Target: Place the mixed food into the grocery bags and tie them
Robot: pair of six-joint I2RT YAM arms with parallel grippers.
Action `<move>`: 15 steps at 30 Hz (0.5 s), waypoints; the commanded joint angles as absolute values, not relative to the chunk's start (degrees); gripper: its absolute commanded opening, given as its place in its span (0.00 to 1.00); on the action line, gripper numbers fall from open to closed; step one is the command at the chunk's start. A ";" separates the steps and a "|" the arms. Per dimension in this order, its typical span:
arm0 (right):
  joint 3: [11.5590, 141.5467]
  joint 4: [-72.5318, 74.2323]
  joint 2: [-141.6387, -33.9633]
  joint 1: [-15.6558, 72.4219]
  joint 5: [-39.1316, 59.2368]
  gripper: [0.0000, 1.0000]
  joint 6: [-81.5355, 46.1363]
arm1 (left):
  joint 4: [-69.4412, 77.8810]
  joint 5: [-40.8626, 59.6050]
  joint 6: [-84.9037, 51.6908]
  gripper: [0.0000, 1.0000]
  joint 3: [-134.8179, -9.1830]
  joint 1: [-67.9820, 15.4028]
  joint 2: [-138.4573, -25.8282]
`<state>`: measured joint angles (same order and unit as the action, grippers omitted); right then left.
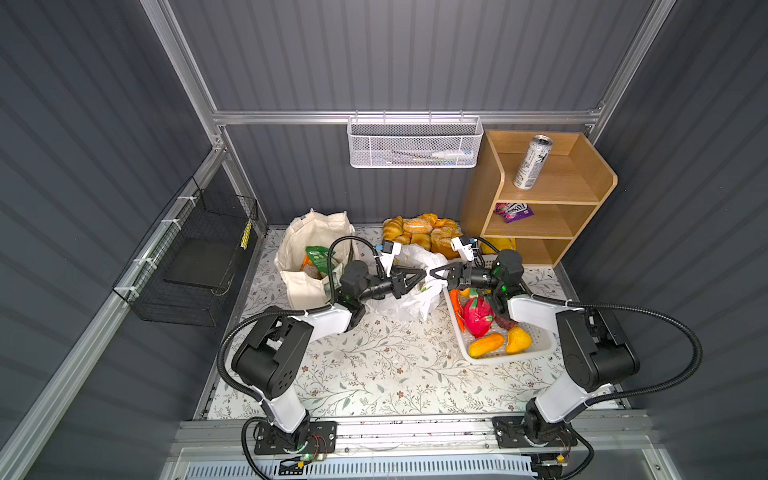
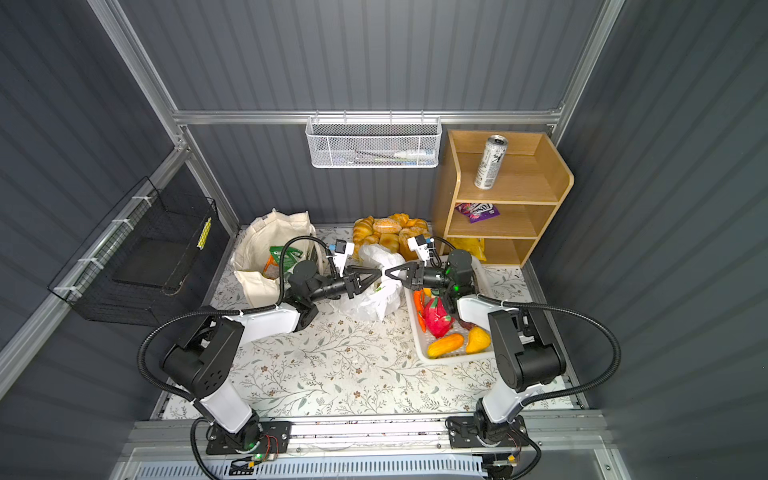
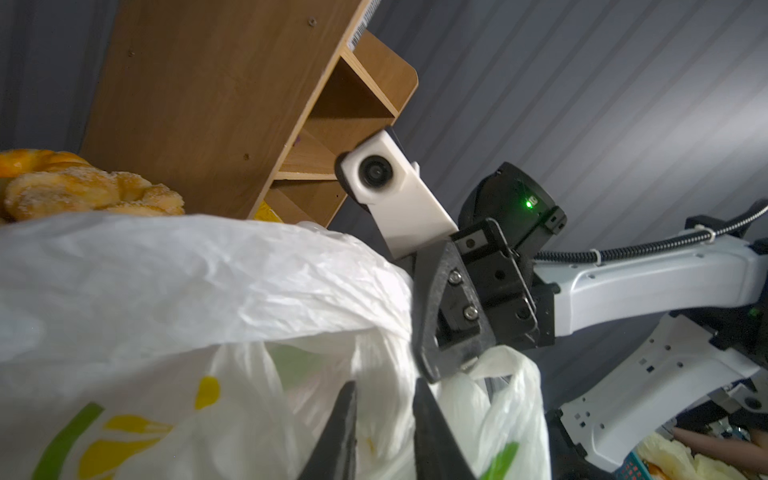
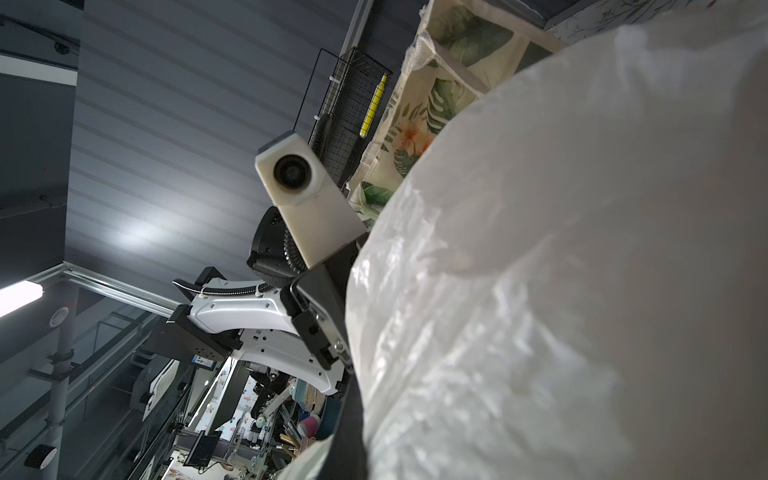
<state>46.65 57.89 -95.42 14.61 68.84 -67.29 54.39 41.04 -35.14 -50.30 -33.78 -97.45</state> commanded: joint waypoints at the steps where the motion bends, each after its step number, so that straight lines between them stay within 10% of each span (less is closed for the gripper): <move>1: 47.30 59.15 -96.92 14.67 68.42 0.22 -66.75 | 46.75 44.49 -28.35 0.26 -53.19 -36.91 -96.48; 10: 47.67 58.36 -98.16 15.32 67.04 0.39 -66.79 | 40.19 45.31 -22.74 0.24 -55.57 -38.75 -96.90; 15: 49.03 57.66 -99.61 16.15 66.55 0.23 -66.79 | 37.36 45.41 -20.81 0.31 -55.60 -38.85 -96.23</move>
<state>47.07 58.13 -98.74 15.53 67.35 -67.11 40.75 43.48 -24.23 -54.17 -38.30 -97.51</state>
